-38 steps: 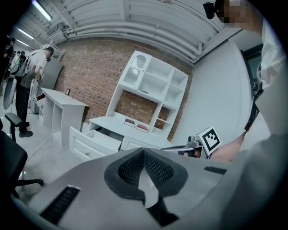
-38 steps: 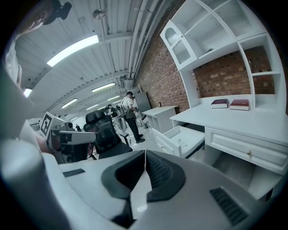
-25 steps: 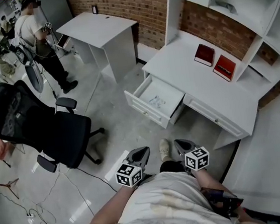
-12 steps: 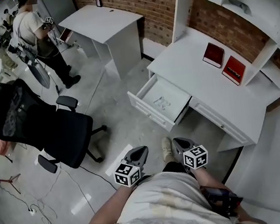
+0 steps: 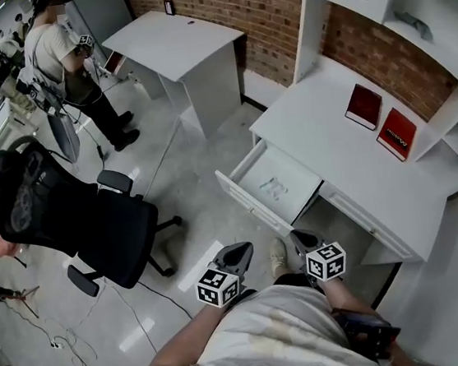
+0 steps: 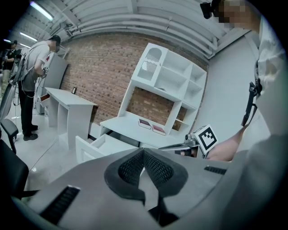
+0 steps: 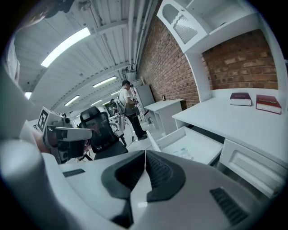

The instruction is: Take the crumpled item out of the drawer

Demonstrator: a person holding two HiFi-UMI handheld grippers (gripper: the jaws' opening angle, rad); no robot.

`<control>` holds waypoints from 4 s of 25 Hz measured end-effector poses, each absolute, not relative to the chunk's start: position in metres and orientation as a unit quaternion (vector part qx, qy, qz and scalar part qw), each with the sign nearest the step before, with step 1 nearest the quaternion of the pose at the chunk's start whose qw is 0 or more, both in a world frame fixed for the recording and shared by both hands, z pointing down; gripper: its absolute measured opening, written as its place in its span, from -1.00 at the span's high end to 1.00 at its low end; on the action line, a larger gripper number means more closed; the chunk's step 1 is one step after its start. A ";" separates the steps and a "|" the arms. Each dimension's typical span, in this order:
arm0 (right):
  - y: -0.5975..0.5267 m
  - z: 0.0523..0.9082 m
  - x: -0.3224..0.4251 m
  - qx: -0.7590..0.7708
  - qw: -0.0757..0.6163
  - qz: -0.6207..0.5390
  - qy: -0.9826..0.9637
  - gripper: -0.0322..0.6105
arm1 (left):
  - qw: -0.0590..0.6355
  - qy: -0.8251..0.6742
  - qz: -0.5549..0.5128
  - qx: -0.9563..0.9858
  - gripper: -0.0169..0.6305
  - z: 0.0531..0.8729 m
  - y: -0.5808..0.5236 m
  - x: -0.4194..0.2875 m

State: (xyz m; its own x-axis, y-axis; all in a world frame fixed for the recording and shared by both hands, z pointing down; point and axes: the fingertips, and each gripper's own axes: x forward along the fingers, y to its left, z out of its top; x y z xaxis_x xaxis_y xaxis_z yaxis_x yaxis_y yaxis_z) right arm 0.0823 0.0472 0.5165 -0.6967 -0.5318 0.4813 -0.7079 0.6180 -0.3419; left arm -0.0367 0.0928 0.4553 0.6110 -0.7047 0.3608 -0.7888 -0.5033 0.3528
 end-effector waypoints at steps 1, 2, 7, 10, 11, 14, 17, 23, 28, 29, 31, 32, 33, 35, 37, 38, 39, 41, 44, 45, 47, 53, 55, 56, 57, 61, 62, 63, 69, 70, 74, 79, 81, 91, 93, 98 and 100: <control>0.040 0.517 0.082 0.351 0.169 0.261 -0.883 0.82 | 0.247 -0.432 0.086 0.863 0.89 0.456 0.087 -0.036; 0.033 0.518 0.082 0.351 0.169 0.261 -0.883 0.82 | 0.248 -0.432 0.087 0.863 0.89 0.456 0.081 -0.036; 0.003 0.522 0.080 0.344 0.176 0.264 -0.884 0.82 | 0.256 -0.434 0.092 0.859 0.89 0.460 0.055 -0.036; -0.014 0.527 0.081 0.340 0.181 0.267 -0.883 0.82 | 0.260 -0.433 0.094 0.858 0.89 0.464 0.040 -0.033; -0.019 0.529 0.080 0.338 0.182 0.268 -0.884 0.82 | 0.261 -0.435 0.096 0.857 0.89 0.465 0.035 -0.034; -0.034 0.533 0.077 0.328 0.191 0.269 -0.885 0.82 | 0.266 -0.442 0.097 0.851 0.89 0.467 0.020 -0.035; -0.046 0.537 0.081 0.320 0.205 0.268 -0.885 0.82 | 0.272 -0.441 0.097 0.850 0.89 0.468 0.006 -0.028; -0.070 0.550 0.079 0.300 0.226 0.266 -0.888 0.82 | 0.276 -0.443 0.100 0.847 0.89 0.474 -0.021 -0.021; -0.093 0.563 0.086 0.292 0.238 0.274 -0.885 0.82 | 0.287 -0.450 0.103 0.839 0.89 0.482 -0.041 -0.014; -0.096 0.567 0.086 0.290 0.243 0.276 -0.884 0.82 | 0.289 -0.452 0.105 0.837 0.89 0.484 -0.043 -0.014; -0.100 0.575 0.085 0.285 0.252 0.279 -0.882 0.82 | 0.294 -0.458 0.107 0.832 0.89 0.487 -0.047 -0.015; -0.102 0.578 0.085 0.282 0.257 0.280 -0.881 0.82 | 0.297 -0.460 0.107 0.830 0.89 0.490 -0.049 -0.015; -0.105 0.582 0.085 0.278 0.262 0.280 -0.881 0.82 | 0.299 -0.462 0.108 0.828 0.89 0.492 -0.052 -0.014; -0.111 0.588 0.086 0.270 0.273 0.277 -0.881 0.82 | 0.302 -0.465 0.107 0.825 0.89 0.496 -0.060 -0.011; -0.116 0.594 0.086 0.261 0.284 0.274 -0.881 0.82 | 0.306 -0.468 0.104 0.823 0.89 0.497 -0.067 -0.007; -0.119 0.596 0.086 0.256 0.289 0.273 -0.881 0.82 | 0.308 -0.469 0.102 0.822 0.89 0.497 -0.070 -0.005; -0.121 0.598 0.086 0.252 0.294 0.271 -0.881 0.82 | 0.309 -0.469 0.100 0.821 0.89 0.497 -0.073 -0.003; -0.126 0.603 0.085 0.245 0.304 0.266 -0.882 0.82 | 0.312 -0.470 0.100 0.820 0.89 0.499 -0.078 0.001; -0.132 0.611 0.082 0.232 0.316 0.258 -0.883 0.82 | 0.315 -0.475 0.101 0.816 0.89 0.503 -0.083 0.003; -0.134 0.613 0.080 0.226 0.319 0.257 -0.884 0.82 | 0.316 -0.477 0.101 0.814 0.89 0.504 -0.084 0.003; -0.137 0.617 0.077 0.215 0.322 0.254 -0.886 0.82 | 0.318 -0.484 0.100 0.809 0.89 0.504 -0.086 0.002; -0.143 0.631 0.071 0.187 0.339 0.248 -0.888 0.81 | 0.327 -0.503 0.099 0.794 0.89 0.511 -0.090 0.000; -0.144 0.636 0.070 0.177 0.346 0.246 -0.888 0.81 | 0.329 -0.510 0.097 0.789 0.89 0.511 -0.091 0.000; -0.145 0.638 0.069 0.172 0.349 0.243 -0.888 0.81 | 0.330 -0.514 0.096 0.786 0.89 0.511 -0.091 0.000; -0.146 0.639 0.068 0.168 0.353 0.241 -0.888 0.81 | 0.331 -0.517 0.094 0.784 0.89 0.510 -0.091 -0.001; -0.148 0.645 0.059 0.157 0.362 0.234 -0.889 0.81 | 0.336 -0.530 0.093 0.773 0.89 0.514 -0.086 -0.010; -0.147 0.647 0.057 0.154 0.364 0.233 -0.889 0.81 | 0.337 -0.534 0.093 0.770 0.89 0.515 -0.086 -0.013; -0.147 0.648 0.055 0.151 0.366 0.232 -0.889 0.81 | 0.337 -0.537 0.091 0.768 0.89 0.516 -0.086 -0.016; -0.151 0.655 0.050 0.136 0.376 0.225 -0.888 0.81 | 0.340 -0.544 0.083 0.763 0.89 0.520 -0.093 -0.017; -0.151 0.657 0.050 0.135 0.379 0.225 -0.888 0.81 | 0.341 -0.543 0.082 0.763 0.89 0.520 -0.093 -0.016; -0.151 0.664 0.046 0.130 0.388 0.222 -0.885 0.80 | 0.348 -0.544 0.079 0.759 0.89 0.524 -0.092 -0.015; -0.147 0.675 0.040 0.115 0.400 0.214 -0.884 0.79 | 0.358 -0.550 0.082 0.750 0.89 0.532 -0.085 -0.018; -0.145 0.679 0.038 0.106 0.408 0.207 -0.883 0.76 | 0.363 -0.552 0.081 0.747 0.89 0.534 -0.082 -0.020; -0.139 0.702 0.039 0.094 0.441 0.193 -0.872 0.43 | 0.373 -0.559 0.078 0.736 0.89 0.543 -0.068 -0.022; -0.141 0.706 0.038 0.093 0.445 0.189 -0.870 0.37 | 0.373 -0.561 0.077 0.735 0.89 0.544 -0.069 -0.023; -0.148 0.714 0.040 0.091 0.465 0.161 -0.866 0.31 | 0.375 -0.564 0.072 0.732 0.89 0.545 -0.068 -0.024; -0.151 0.716 0.040 0.087 0.476 0.149 -0.863 0.28 | 0.377 -0.567 0.071 0.729 0.89 0.545 -0.066 -0.025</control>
State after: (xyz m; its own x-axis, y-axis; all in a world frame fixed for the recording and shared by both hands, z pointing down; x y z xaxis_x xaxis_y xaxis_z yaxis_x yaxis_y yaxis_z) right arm 0.0404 -0.1506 0.7161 -0.5321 -0.0089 0.8466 -0.2915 0.9407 -0.1734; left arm -0.0253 -0.0664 0.5453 0.3468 -0.7736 0.5304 -0.8802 -0.0731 0.4689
